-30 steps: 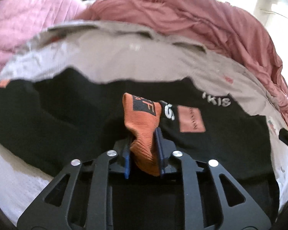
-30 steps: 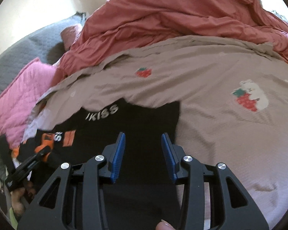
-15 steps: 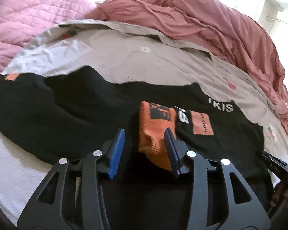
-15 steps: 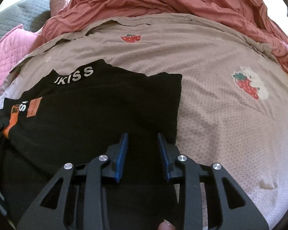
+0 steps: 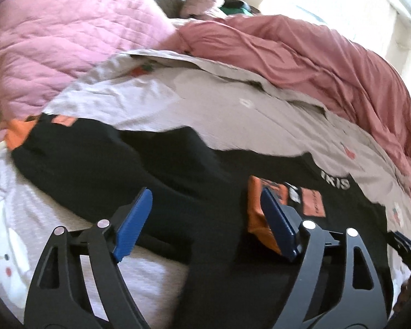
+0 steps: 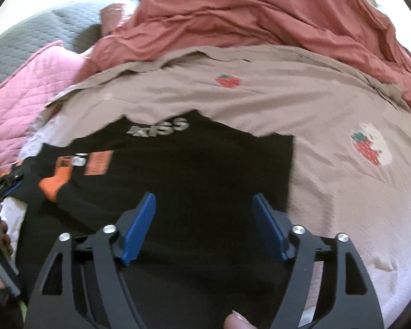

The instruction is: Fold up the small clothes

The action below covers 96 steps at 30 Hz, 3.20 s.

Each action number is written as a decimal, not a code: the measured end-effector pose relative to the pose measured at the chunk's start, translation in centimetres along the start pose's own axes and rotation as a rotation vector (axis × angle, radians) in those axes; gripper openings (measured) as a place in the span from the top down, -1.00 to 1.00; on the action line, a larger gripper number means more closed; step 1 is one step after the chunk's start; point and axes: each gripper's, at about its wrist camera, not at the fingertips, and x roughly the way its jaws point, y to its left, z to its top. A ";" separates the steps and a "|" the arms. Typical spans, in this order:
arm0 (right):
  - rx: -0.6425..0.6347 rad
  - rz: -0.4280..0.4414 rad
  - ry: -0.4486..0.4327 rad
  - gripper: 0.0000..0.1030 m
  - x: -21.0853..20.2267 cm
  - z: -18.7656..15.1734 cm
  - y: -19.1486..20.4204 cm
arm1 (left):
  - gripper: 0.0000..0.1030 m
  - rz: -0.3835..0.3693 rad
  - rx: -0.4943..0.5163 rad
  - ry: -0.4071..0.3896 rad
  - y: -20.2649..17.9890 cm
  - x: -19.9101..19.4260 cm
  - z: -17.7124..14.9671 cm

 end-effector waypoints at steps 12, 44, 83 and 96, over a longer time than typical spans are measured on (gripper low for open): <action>-0.251 0.229 -0.006 -0.65 0.2 0.4 13.7 | -0.55 0.139 -0.198 -0.055 8.3 -1.6 1.4; -0.409 0.322 0.021 -0.78 4.5 0.2 25.3 | -0.16 0.207 -0.616 -0.159 19.6 0.1 1.8; 0.031 0.036 -0.038 -0.77 -1.2 0.5 3.0 | 0.91 -0.320 0.258 -0.214 -4.9 -5.1 -0.8; 0.101 0.046 -0.058 -0.77 -2.1 1.0 1.5 | 0.85 -0.384 0.491 0.016 -10.1 -1.6 -5.7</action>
